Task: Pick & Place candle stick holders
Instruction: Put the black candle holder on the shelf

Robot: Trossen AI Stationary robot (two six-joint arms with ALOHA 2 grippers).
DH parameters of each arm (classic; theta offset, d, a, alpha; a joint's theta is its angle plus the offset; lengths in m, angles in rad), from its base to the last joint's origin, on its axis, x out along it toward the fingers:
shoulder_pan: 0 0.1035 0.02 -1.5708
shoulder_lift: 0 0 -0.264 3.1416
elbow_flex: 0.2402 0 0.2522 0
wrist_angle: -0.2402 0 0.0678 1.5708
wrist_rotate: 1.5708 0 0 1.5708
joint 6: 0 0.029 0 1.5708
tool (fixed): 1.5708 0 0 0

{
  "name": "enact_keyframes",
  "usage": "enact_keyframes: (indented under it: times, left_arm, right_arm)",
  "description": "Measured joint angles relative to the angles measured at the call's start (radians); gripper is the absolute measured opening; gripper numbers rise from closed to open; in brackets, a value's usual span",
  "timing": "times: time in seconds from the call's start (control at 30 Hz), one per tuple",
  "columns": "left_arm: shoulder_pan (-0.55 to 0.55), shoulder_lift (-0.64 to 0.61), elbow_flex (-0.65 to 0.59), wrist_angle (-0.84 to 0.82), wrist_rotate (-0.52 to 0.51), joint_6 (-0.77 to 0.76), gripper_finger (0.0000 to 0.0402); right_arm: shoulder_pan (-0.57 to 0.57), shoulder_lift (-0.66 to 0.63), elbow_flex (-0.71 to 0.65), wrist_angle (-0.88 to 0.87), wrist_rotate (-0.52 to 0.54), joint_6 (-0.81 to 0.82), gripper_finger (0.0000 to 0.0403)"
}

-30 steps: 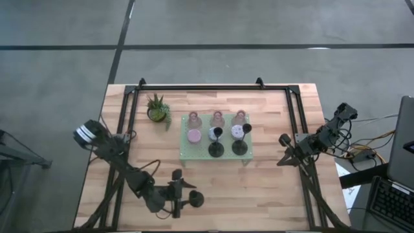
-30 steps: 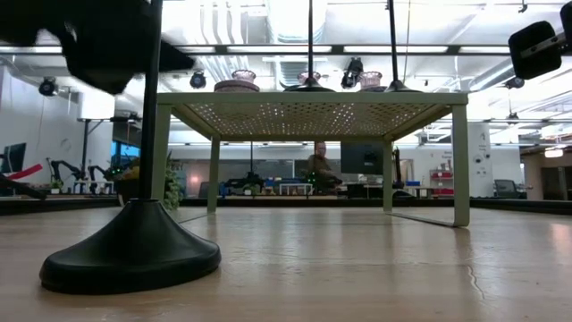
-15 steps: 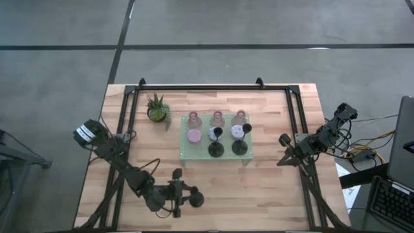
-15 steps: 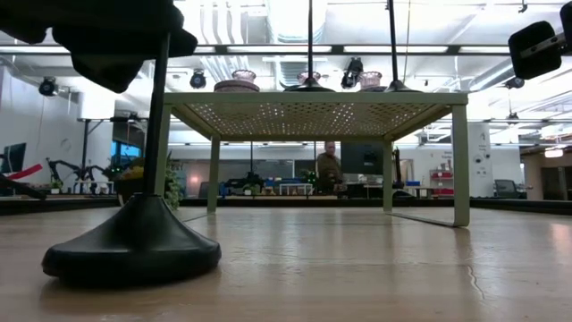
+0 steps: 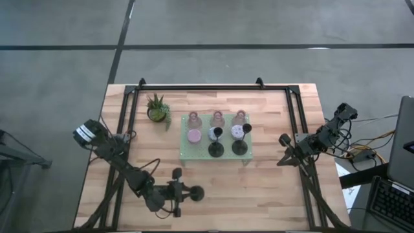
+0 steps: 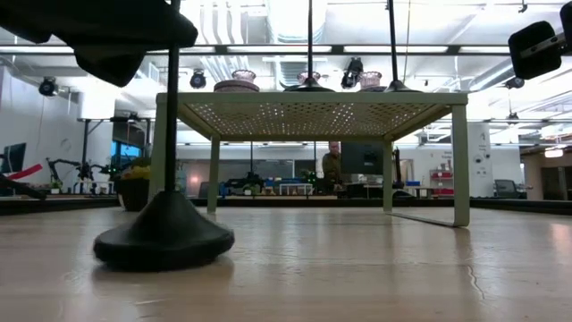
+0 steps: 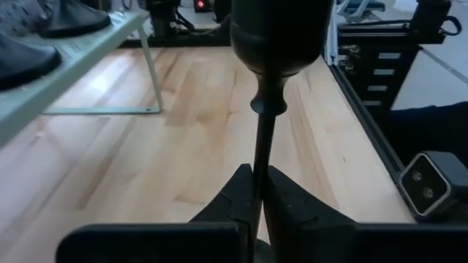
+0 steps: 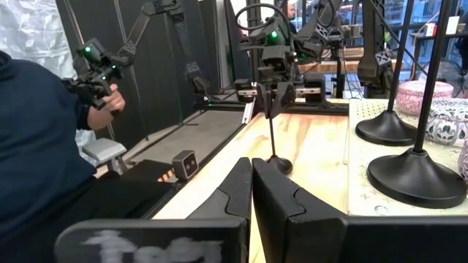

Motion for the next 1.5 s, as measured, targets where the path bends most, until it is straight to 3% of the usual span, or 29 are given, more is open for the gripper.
enact_keyframes:
  times: [0.43,0.63,0.83,1.07,1.37,1.5]
  left_arm:
    - [0.005,-0.049,0.0,0.032,-0.096,0.067,0.002]
    - [0.016,-0.142,0.0,0.032,-0.137,0.081,0.0019]
    - [0.045,-0.266,0.0,0.029,-0.146,0.09,0.0019]
    - [0.06,-0.403,0.012,0.0,-0.142,0.182,0.0019]
    - [0.122,-0.51,0.066,-0.159,-0.159,0.235,0.0019]
    - [0.187,-0.513,0.075,-0.296,-0.168,0.136,0.0019]
  right_arm:
    - [0.0,0.0,0.0,0.0,0.0,-0.004,0.0008]
    - [0.0,-0.001,0.0,0.001,0.014,-0.026,0.0008]
    - [-0.001,0.0,0.0,-0.026,0.133,0.024,0.0008]
    - [0.0,0.0,0.0,-0.039,0.136,0.009,0.0008]
    - [0.0,0.001,-0.001,-0.04,0.192,0.011,0.0008]
    - [0.0,0.001,-0.001,-0.039,0.202,0.014,0.0008]
